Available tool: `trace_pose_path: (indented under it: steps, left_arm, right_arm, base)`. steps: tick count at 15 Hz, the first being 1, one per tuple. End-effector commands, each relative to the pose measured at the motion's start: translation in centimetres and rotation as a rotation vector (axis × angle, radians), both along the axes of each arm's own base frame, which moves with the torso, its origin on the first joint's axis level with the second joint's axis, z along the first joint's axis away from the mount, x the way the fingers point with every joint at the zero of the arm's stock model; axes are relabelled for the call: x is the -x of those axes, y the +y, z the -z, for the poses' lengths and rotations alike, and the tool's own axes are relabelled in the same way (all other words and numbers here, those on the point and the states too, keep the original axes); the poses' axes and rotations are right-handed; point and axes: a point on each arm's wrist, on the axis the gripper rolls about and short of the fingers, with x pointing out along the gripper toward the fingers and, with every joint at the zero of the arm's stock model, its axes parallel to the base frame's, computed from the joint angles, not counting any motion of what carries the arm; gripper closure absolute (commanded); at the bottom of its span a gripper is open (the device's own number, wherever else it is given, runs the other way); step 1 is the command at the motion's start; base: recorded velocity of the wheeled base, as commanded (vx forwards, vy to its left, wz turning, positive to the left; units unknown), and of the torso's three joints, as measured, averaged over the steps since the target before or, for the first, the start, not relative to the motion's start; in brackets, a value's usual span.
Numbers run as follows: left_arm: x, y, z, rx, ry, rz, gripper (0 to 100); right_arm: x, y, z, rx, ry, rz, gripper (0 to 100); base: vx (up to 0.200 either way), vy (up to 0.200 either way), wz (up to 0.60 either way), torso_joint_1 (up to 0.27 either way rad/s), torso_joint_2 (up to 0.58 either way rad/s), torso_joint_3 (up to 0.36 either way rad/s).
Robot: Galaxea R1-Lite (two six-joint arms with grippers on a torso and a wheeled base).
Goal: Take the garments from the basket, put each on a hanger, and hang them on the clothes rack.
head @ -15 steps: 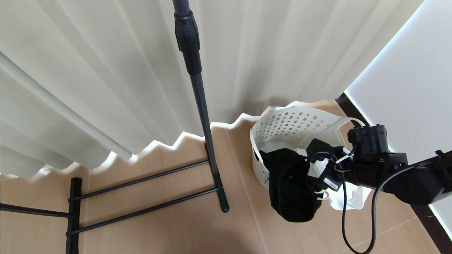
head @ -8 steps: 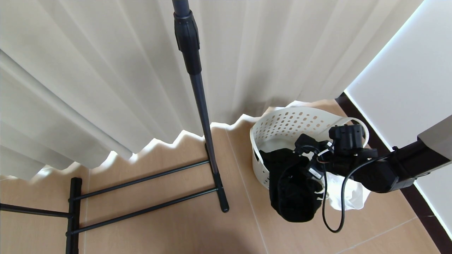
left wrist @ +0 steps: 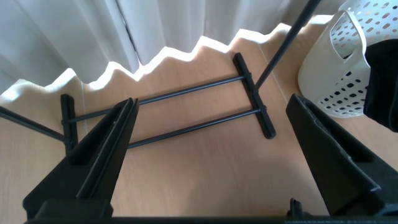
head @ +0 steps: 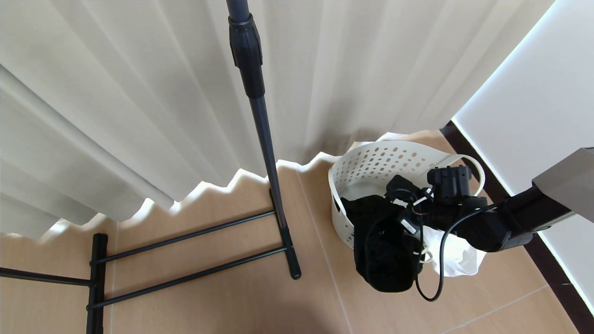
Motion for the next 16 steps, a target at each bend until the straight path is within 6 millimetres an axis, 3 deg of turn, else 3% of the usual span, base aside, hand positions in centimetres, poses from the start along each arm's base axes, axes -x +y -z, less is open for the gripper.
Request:
trace_pose_path:
  steps: [1,6,8,12,16]
  left_arm:
    - [0.0,0.0,0.0,0.001,0.0,0.001,0]
    - [0.0,0.0,0.0,0.002,0.0,-0.002,0]
    - [0.0,0.0,0.0,0.005,0.0,-0.008,0]
    - [0.0,0.0,0.0,0.007,0.0,-0.008,0]
    - [0.0,0.0,0.0,-0.002,0.0,0.0,0]
  right_arm:
    - [0.4,0.1,-0.6,-0.051,-0.034,-0.012,100]
    - [5.6,-0.4,-4.6,-0.299,-0.277,0.018,100]
    - [8.8,0.4,-6.8,-0.432,-0.359,-0.006,100]
    - [13.0,1.8,-12.1,-0.547,-0.51,-0.102,100]
    - [14.9,1.7,-14.3,-0.58,-0.583,-0.137,100]
  base:
    - [0.0,0.0,0.0,0.0,0.0,0.0]
    - [0.0,0.0,0.0,0.0,0.0,0.0]
    - [0.0,0.0,0.0,0.0,0.0,0.0]
    - [0.0,0.0,0.0,0.0,0.0,0.0]
    - [0.0,0.0,0.0,0.0,0.0,0.0]
